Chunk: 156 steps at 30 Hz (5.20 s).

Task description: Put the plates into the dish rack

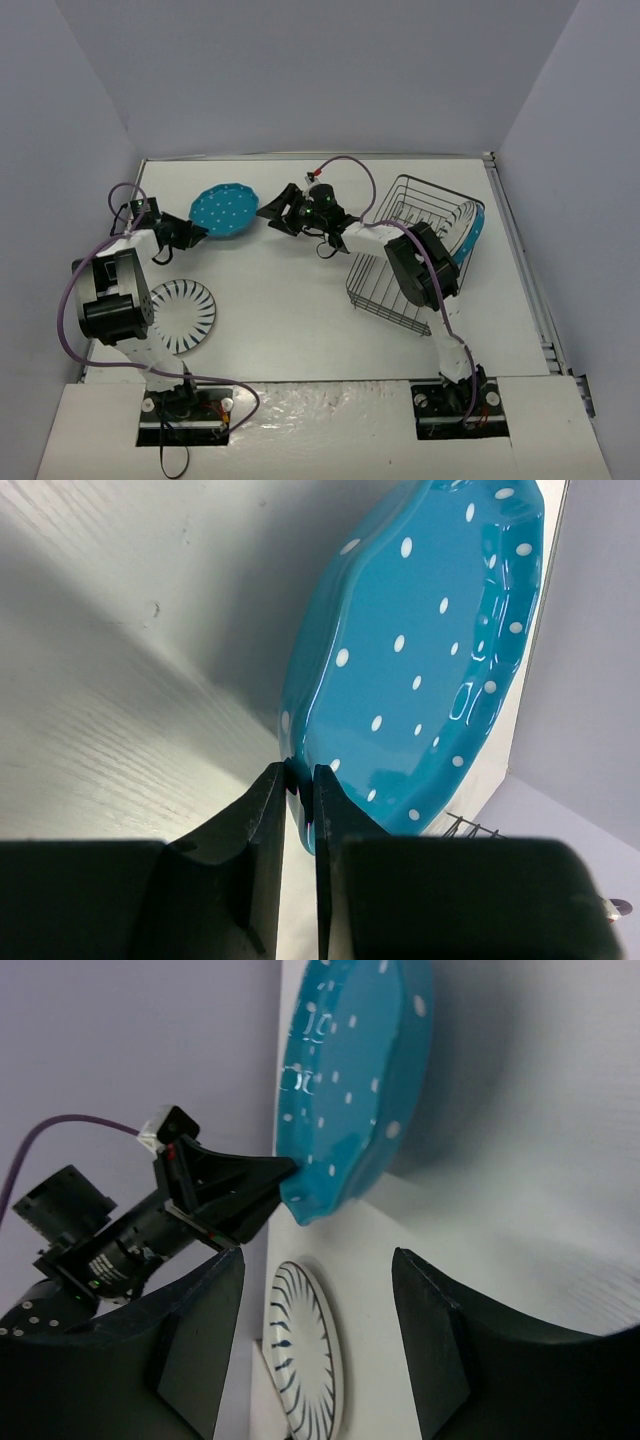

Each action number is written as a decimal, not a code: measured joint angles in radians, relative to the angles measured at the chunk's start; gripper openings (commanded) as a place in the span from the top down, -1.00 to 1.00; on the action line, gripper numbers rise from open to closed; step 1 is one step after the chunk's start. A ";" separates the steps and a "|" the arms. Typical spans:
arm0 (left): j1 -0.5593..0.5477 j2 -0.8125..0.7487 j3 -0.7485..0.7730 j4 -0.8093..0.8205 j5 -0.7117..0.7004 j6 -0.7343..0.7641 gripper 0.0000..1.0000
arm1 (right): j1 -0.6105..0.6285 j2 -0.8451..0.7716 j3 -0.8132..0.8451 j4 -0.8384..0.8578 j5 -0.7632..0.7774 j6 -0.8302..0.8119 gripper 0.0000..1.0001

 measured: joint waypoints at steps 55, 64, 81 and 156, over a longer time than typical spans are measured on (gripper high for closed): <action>-0.189 -0.227 -0.045 -0.108 0.007 0.062 0.85 | -0.007 0.091 0.069 0.122 0.028 0.115 1.00; -0.230 -0.315 -0.036 -0.170 0.026 0.145 0.70 | 0.020 -0.195 -0.029 -0.150 0.175 -0.120 1.00; -0.350 -0.339 0.081 -0.161 0.055 0.159 0.70 | 0.023 -0.488 -0.036 -0.456 0.362 -0.343 1.00; -0.474 -0.270 0.109 -0.041 -0.034 0.206 0.24 | -0.162 -0.839 -0.176 -1.194 1.450 -0.402 1.00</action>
